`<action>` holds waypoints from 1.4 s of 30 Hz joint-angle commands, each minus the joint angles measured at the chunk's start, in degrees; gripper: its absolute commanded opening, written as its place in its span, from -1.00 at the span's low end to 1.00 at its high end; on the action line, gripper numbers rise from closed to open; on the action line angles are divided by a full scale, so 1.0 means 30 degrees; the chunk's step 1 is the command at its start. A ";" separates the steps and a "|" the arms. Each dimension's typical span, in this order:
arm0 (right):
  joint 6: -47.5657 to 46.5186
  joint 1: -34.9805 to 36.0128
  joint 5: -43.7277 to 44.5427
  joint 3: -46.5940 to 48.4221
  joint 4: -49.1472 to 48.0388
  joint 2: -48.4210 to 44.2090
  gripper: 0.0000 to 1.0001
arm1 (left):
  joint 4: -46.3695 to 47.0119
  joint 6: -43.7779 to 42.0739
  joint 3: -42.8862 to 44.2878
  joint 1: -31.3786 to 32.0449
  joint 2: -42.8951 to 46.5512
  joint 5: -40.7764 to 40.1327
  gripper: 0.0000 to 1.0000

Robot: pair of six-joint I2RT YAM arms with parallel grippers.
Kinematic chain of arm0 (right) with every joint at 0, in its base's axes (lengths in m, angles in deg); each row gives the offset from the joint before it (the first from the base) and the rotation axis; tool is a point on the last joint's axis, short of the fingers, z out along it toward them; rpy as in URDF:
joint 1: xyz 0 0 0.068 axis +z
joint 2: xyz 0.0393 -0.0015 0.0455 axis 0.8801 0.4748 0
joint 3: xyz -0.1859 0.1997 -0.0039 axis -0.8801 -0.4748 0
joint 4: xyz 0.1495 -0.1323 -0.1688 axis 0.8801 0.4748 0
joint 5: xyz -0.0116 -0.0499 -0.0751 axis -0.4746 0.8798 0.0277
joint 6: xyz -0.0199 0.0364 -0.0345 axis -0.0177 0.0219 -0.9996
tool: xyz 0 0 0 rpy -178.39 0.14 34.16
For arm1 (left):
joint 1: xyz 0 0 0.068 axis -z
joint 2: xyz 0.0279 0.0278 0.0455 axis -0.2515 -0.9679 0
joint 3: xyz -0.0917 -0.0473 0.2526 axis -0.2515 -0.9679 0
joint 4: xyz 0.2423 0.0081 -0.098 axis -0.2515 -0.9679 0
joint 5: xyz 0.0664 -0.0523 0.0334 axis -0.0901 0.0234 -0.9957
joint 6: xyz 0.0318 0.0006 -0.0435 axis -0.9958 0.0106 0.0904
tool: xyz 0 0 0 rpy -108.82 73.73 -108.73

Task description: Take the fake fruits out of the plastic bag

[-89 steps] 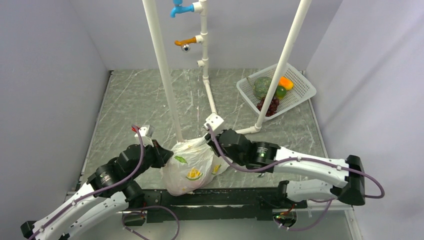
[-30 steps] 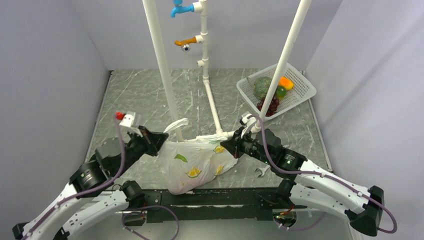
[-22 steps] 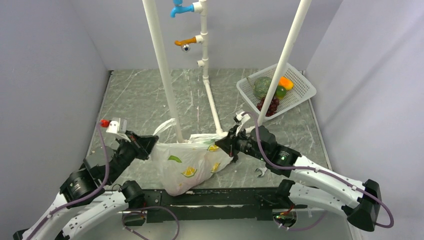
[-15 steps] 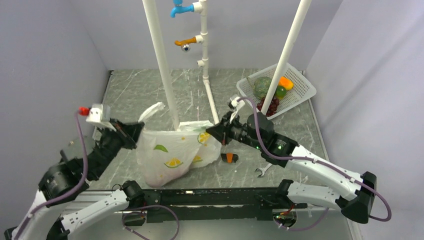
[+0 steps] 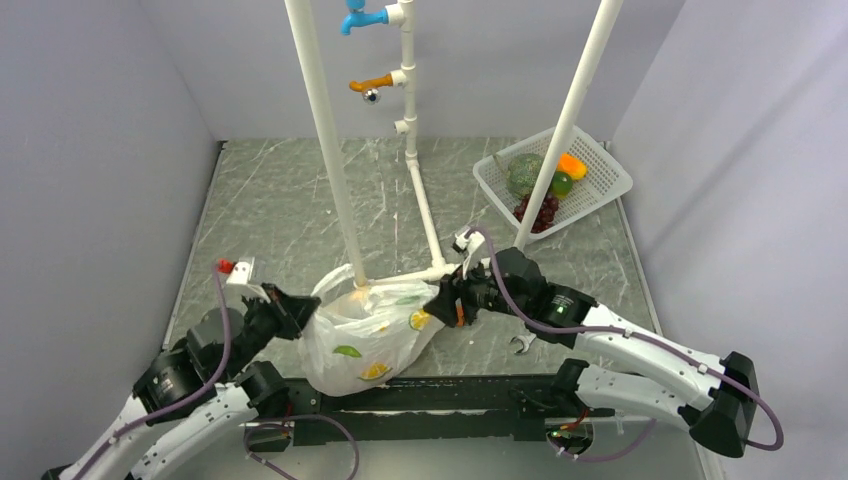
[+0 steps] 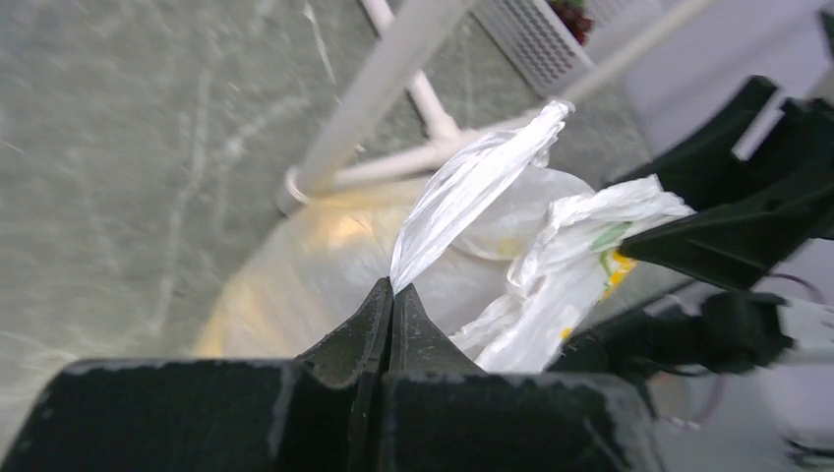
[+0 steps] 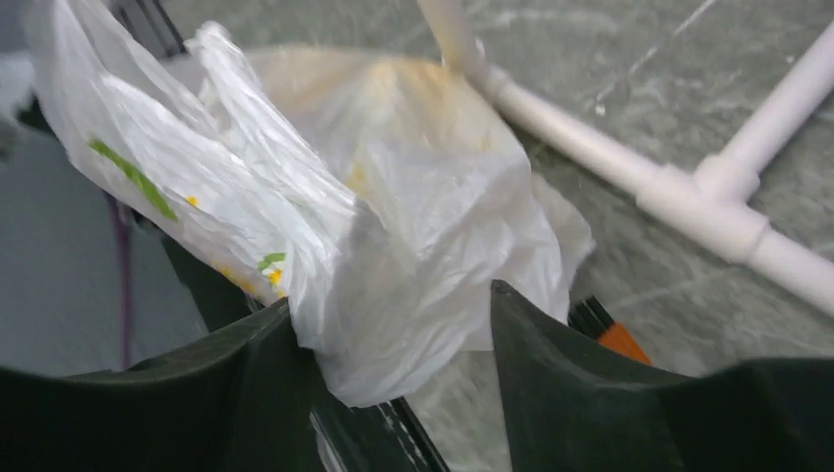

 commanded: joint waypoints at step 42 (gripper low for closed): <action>-0.0635 -0.1622 0.4749 0.6513 -0.0193 -0.0678 -1.00 | -0.2111 -0.1349 0.6498 -0.0027 -0.3736 -0.2349 -1.00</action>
